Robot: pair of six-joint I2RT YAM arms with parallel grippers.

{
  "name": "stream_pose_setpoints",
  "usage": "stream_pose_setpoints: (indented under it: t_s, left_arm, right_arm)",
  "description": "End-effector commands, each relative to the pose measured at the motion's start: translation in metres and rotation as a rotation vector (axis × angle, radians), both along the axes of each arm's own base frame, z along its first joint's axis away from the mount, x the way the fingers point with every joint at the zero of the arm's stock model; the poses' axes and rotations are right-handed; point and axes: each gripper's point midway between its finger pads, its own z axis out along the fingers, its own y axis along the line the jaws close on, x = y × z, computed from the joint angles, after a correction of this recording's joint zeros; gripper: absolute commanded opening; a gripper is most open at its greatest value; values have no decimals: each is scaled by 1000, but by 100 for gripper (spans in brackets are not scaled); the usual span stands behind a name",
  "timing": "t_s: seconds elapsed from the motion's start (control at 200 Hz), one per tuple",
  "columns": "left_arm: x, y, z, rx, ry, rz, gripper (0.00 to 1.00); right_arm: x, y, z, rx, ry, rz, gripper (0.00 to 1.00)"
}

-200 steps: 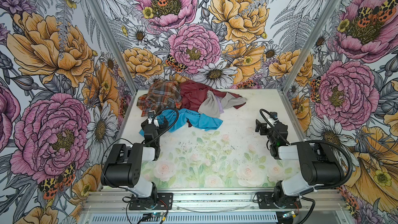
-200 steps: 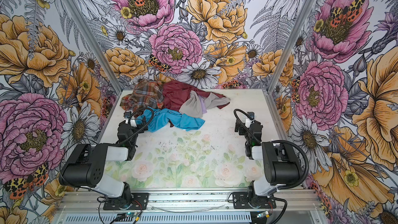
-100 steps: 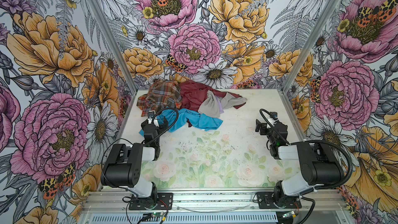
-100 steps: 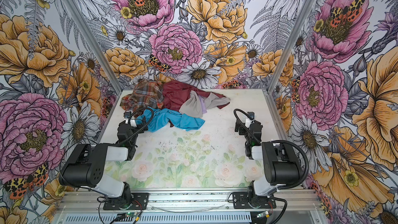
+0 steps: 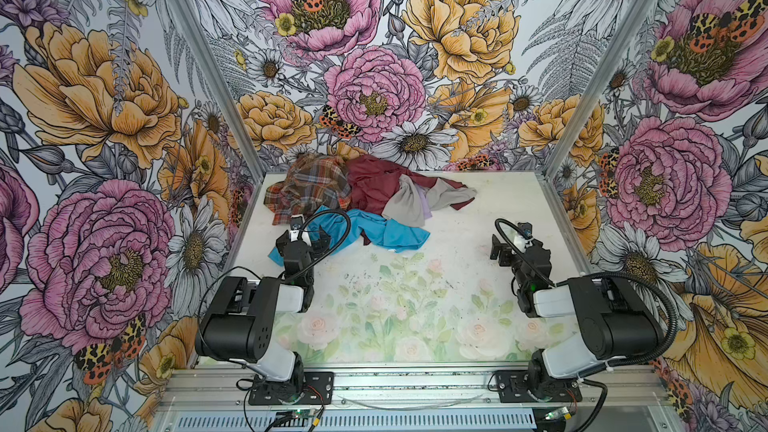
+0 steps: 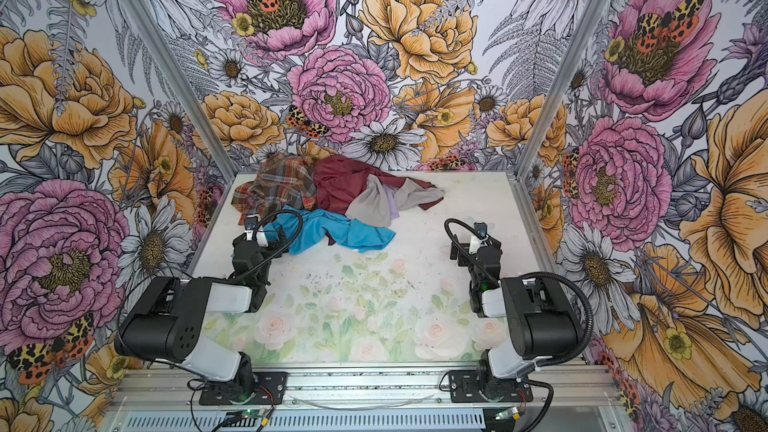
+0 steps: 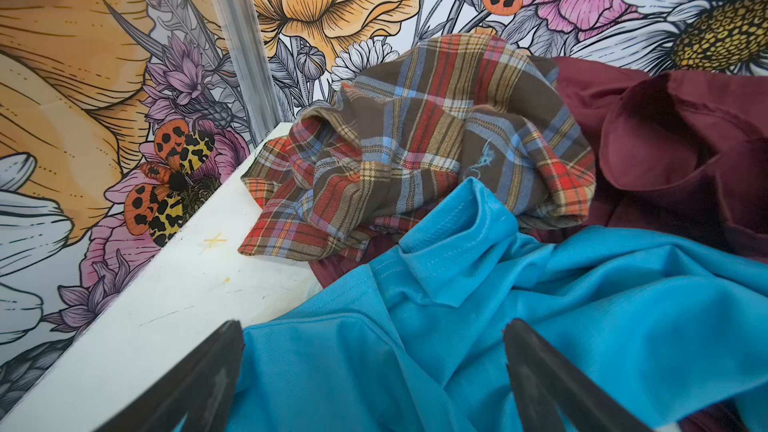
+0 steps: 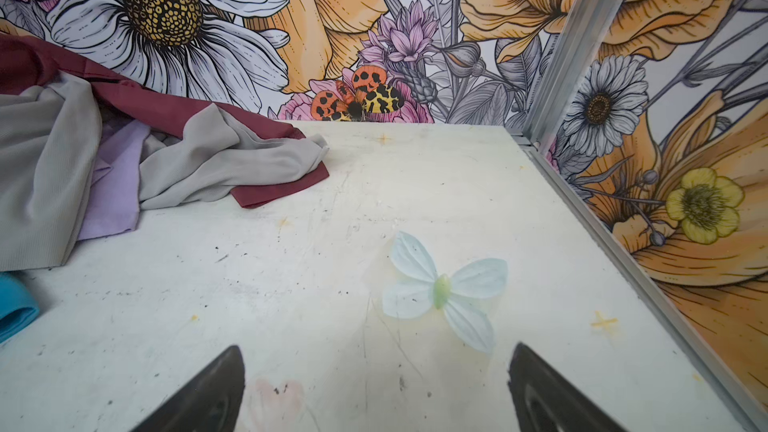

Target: Pick out a specific cloth from the pile

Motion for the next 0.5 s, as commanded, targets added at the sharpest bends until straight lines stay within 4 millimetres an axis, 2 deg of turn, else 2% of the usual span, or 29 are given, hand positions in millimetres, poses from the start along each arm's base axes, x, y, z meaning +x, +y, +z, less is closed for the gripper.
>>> stream_pose_setpoints:
  t_s: [0.0, 0.195, 0.495]
  left_arm:
    - [-4, 4, 7, 13, -29, 30, 99]
    - [-7, 11, 11, 14, -41, 96, 99]
    - [-7, 11, 12, 16, -42, 109, 99]
  right_arm:
    - [-2, 0, 25, -27, -107, -14, 100]
    - [-10, -4, 38, -39, -137, -53, 100]
    - [-20, -10, 49, -54, -155, -128, 99]
